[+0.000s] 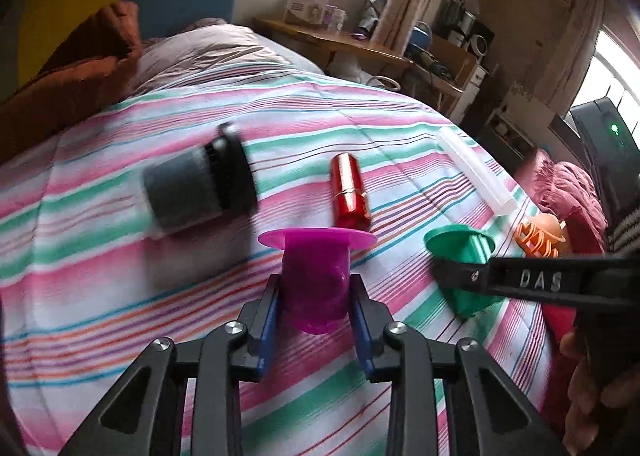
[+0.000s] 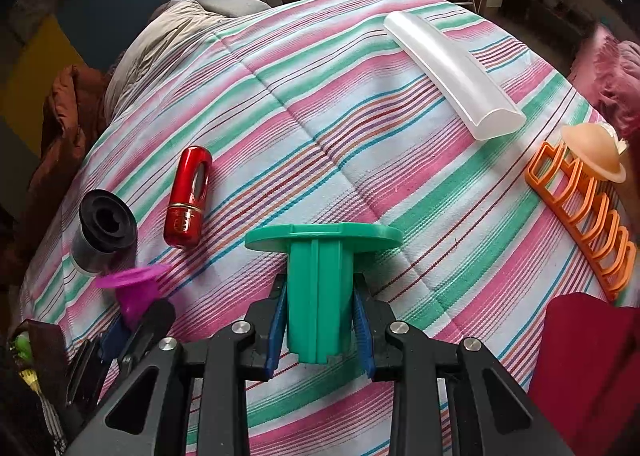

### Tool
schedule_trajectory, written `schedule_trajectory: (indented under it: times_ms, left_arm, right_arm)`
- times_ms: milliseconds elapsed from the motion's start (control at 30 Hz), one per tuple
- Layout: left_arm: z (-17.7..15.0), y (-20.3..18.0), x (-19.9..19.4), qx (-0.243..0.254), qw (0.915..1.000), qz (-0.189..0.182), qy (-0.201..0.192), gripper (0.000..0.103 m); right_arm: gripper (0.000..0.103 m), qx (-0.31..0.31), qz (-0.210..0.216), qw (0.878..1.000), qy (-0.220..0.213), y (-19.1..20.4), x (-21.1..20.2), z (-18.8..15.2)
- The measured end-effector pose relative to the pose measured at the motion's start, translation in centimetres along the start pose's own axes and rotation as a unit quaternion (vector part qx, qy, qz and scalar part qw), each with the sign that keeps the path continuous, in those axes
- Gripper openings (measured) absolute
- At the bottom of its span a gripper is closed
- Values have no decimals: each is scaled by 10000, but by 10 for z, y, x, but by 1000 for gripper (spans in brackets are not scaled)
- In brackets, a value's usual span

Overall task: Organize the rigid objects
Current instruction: 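Grasp the magenta cup with the left tool while the right tool holds the green toy, then carry the magenta cup into the gold tray and open the left tool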

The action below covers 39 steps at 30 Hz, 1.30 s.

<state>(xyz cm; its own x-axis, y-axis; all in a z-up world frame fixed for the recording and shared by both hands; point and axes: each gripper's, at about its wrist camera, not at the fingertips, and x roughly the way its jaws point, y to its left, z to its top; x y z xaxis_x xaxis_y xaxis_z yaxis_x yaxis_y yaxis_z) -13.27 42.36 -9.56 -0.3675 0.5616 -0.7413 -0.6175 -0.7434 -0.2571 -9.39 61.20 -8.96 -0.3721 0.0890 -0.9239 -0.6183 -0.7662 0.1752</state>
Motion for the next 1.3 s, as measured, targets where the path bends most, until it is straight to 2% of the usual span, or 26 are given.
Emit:
schedule_trajectory:
  times_ms: [133, 333, 433, 700, 833, 933, 1100, 1300]
  left_arm:
    - [-13, 6, -17, -89, 9997, 103, -199, 31]
    - [-38, 4, -55, 66, 9982, 212, -556, 31]
    - [-51, 4, -69, 135, 9980, 207, -589, 31]
    - [-89, 11, -114, -43, 9984, -146, -553, 31]
    - [-106, 15, -139, -113, 9983, -285, -502, 31]
    - [-118, 19, -164, -131, 9974, -357, -608, 31]
    - [-134, 38, -205, -205, 9962, -153, -838, 31]
    - [-149, 80, -243, -640, 9924, 183, -1036, 31]
  right_arm:
    - [31, -38, -23, 10000, -12, -1, -2, -2]
    - [31, -119, -75, 9999, -42, 0, -2, -2]
    - [31, -206, -140, 9997, -60, 1, -2, -3]
    - [31, -542, -419, 9976, -101, 8, -4, -9]
    - [31, -569, -425, 9974, -113, 7, -4, -9]
    - [31, -613, -456, 9970, -126, 14, 1, -5]
    - [31, -679, -500, 9963, -143, 19, 6, -2]
    - [31, -763, -544, 9955, -157, 20, 8, 0]
